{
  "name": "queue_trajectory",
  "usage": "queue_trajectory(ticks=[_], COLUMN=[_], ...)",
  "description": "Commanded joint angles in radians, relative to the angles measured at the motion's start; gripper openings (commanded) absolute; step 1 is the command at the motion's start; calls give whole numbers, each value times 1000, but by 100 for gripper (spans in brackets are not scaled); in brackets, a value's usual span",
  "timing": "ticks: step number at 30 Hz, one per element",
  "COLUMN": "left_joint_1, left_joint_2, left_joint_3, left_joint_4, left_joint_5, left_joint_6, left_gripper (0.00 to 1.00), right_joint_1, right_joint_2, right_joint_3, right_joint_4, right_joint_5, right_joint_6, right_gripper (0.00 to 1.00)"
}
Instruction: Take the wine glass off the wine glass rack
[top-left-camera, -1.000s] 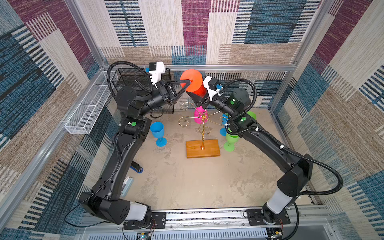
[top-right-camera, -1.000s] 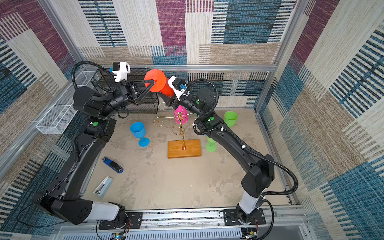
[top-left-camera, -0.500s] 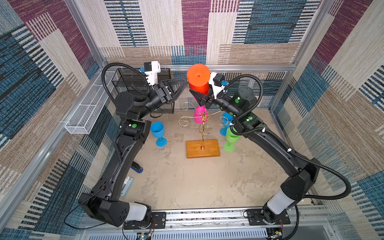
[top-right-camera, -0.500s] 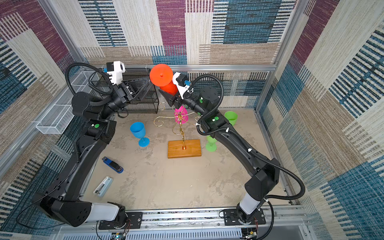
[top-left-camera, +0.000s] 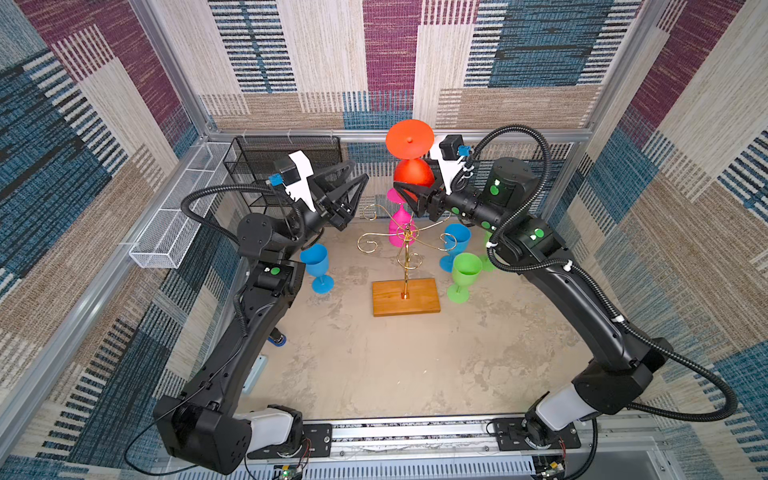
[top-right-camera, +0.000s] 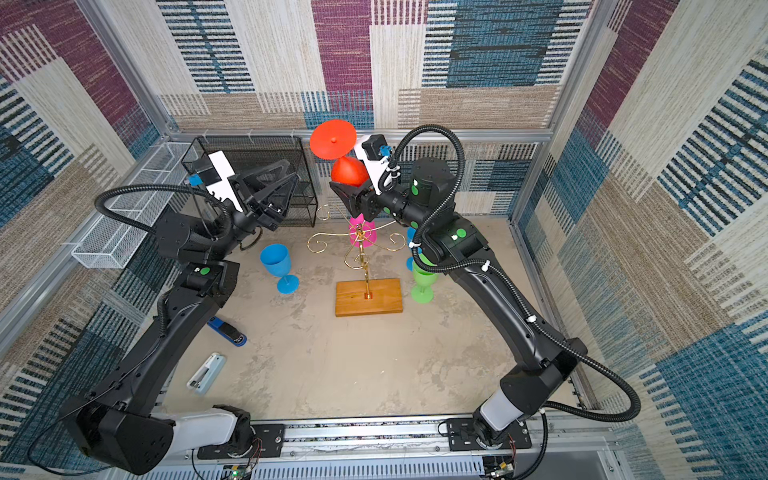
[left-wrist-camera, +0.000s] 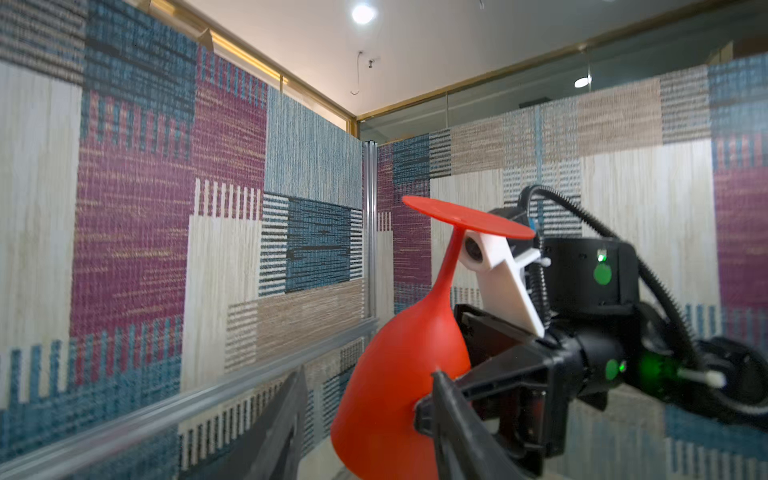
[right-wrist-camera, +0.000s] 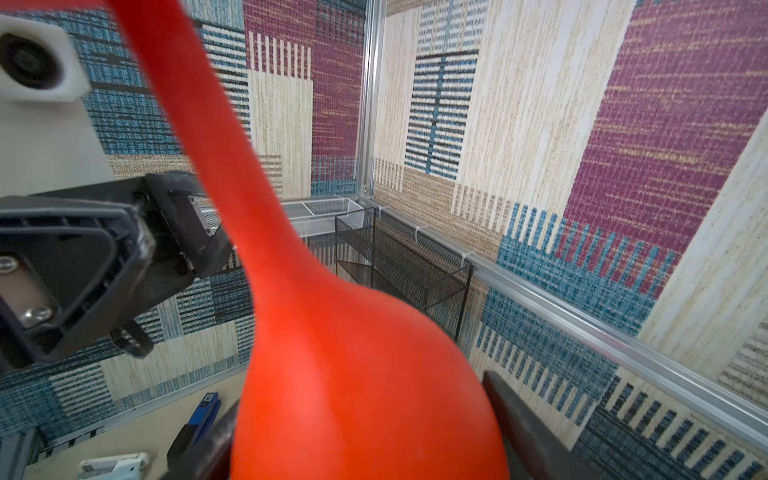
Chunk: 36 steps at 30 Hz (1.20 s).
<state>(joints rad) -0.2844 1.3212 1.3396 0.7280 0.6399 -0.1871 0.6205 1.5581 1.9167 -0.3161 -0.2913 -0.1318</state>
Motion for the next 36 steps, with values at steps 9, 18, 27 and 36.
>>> queue_trajectory(ticks=[9,18,27,36], left_joint_1=[-2,-2,-2,-2], left_joint_2=[101,94,78,67], left_joint_3=[66,81,62,48], left_joint_4=[88,64,35,28], left_joint_5=[185,227,275,292], left_joint_6=[802,884,934,955], left_gripper=[48,45,42,24], right_joint_1=[2,26,60,67], right_joint_2=[-63,-41,-4,12], right_joint_3=[-22,-36,-8,8], right_joint_4=[-262,-317,-352,-369], right_joint_5=[-4,-26,-35,-45], right_joint_6=[53,69,81,91], right_gripper=[41,37,35,35])
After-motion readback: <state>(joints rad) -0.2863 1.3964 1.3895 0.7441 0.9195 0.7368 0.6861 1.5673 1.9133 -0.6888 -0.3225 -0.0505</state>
